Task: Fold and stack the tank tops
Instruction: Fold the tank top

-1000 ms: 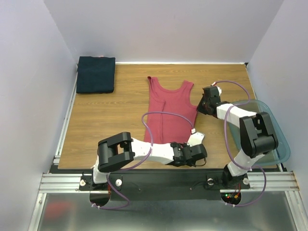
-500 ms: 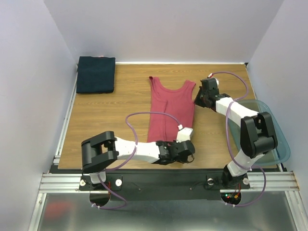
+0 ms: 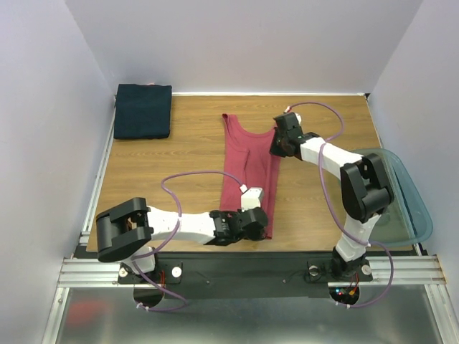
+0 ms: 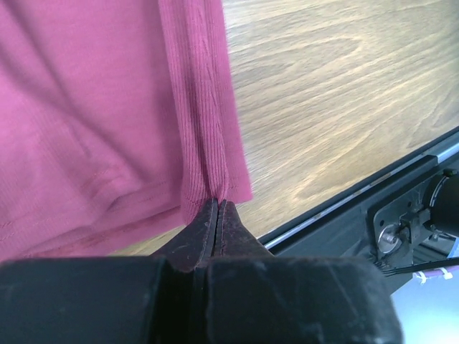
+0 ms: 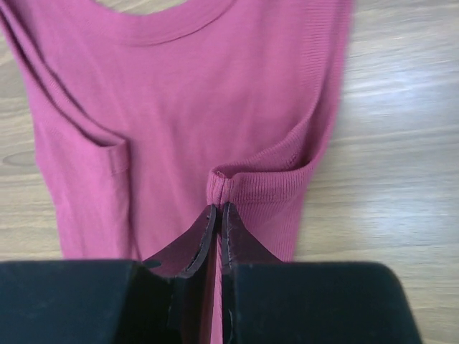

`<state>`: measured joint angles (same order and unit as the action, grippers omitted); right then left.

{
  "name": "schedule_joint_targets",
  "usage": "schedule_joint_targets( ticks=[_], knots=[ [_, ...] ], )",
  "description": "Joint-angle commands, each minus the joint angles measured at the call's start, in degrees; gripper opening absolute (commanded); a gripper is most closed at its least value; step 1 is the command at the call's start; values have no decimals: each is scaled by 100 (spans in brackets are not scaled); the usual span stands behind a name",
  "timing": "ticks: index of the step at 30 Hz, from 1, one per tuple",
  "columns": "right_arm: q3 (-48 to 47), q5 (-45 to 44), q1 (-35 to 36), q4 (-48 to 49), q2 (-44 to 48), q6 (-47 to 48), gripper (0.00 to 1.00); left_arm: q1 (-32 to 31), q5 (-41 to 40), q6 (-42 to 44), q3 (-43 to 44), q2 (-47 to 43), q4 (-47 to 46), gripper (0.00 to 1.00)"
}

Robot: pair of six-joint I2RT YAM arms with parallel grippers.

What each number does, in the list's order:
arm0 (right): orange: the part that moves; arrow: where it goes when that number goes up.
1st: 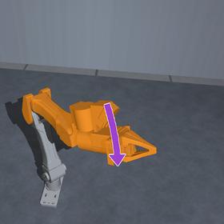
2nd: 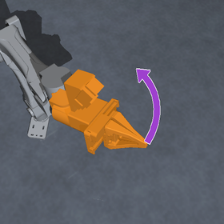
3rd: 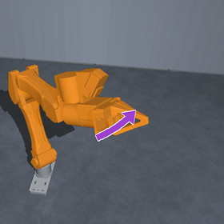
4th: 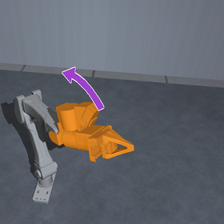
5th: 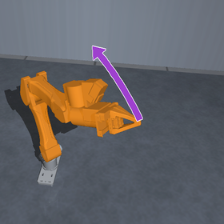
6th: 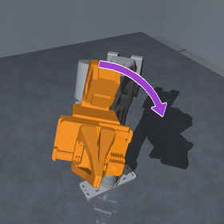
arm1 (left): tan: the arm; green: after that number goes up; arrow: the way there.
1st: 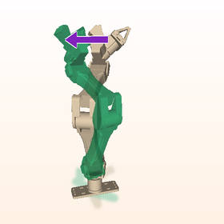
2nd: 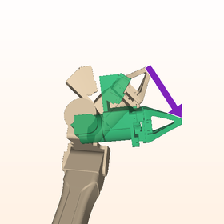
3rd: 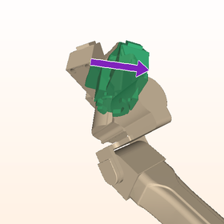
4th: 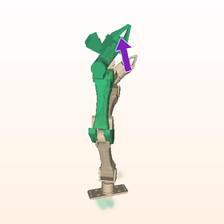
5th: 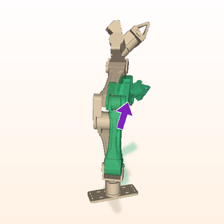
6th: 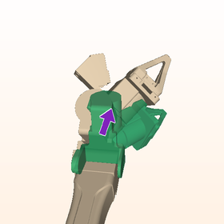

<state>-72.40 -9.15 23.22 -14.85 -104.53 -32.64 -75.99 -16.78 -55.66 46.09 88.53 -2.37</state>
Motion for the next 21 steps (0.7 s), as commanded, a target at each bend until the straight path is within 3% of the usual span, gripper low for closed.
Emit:
schedule_joint_targets(
  ticks=[1,21],
  knots=[
    [-581,-351,288,0,-313,-58,0,14,-54,-270,-345,-441,-202,0],
    [-1566,-799,1096,-290,-1394,-84,1,14,87,-736,-1145,-855,-422,0]
  ],
)
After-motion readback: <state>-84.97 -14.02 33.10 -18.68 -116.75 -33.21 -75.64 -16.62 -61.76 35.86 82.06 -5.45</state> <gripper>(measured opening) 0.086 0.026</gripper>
